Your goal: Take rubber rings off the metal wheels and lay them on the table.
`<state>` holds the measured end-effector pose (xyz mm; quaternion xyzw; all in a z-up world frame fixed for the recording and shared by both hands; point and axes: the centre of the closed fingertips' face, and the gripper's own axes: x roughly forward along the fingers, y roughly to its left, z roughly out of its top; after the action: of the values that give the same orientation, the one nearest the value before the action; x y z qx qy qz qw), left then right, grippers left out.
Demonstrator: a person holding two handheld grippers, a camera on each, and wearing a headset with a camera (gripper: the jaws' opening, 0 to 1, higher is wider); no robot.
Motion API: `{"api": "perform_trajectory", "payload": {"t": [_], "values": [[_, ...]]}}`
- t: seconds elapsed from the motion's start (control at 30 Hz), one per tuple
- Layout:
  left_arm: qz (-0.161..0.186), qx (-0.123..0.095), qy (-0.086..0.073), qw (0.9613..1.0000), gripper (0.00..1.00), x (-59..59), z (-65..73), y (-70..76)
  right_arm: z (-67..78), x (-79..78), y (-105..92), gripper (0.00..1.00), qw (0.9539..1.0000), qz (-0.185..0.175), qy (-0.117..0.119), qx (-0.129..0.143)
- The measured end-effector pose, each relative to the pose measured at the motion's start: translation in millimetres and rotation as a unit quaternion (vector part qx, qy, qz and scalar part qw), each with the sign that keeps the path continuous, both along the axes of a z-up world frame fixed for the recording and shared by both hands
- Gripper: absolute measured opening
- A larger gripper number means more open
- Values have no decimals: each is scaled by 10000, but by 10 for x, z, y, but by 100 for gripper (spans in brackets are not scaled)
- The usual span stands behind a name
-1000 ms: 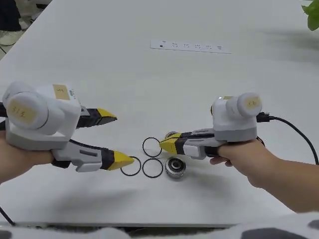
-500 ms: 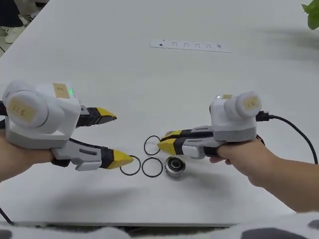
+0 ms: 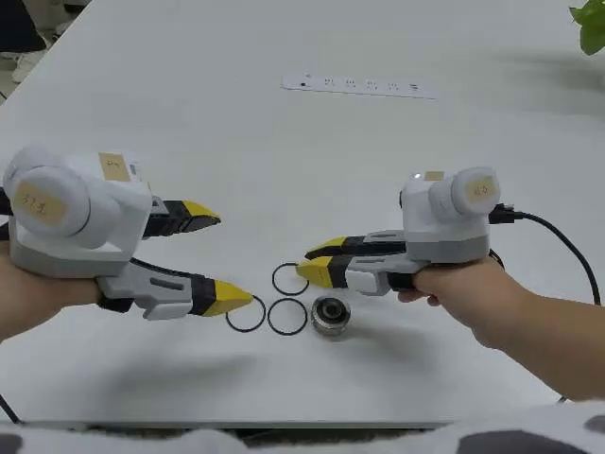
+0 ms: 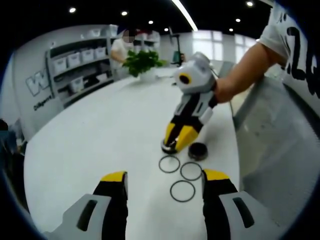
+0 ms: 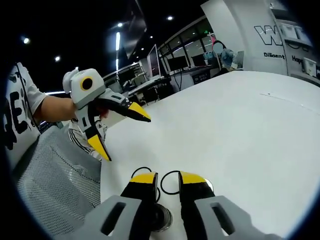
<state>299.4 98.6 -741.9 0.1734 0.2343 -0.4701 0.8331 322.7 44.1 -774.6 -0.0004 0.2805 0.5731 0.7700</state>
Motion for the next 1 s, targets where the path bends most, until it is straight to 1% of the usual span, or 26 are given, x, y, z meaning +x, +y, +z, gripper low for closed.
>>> {"api": "perform_trajectory", "payload": {"t": [0.17,0.4,0.5,0.77,1.0], "values": [[0,-17,-26,10000,60,27,27,-10,58,40,-28,15,10000,-58,-45,51],[-23,-25,-62,10000,60,84,64,-33,133,56,-71,17,9999,-103,-109,74],[-39,-31,-75,10000,60,110,77,-53,128,77,-110,17,9998,-129,-120,80],[-91,-44,-116,9999,60,188,117,-118,192,137,-200,19,9995,-241,-173,98],[-124,-73,-140,9998,59,264,145,-187,204,195,-319,20,9991,-359,-210,89]]}}
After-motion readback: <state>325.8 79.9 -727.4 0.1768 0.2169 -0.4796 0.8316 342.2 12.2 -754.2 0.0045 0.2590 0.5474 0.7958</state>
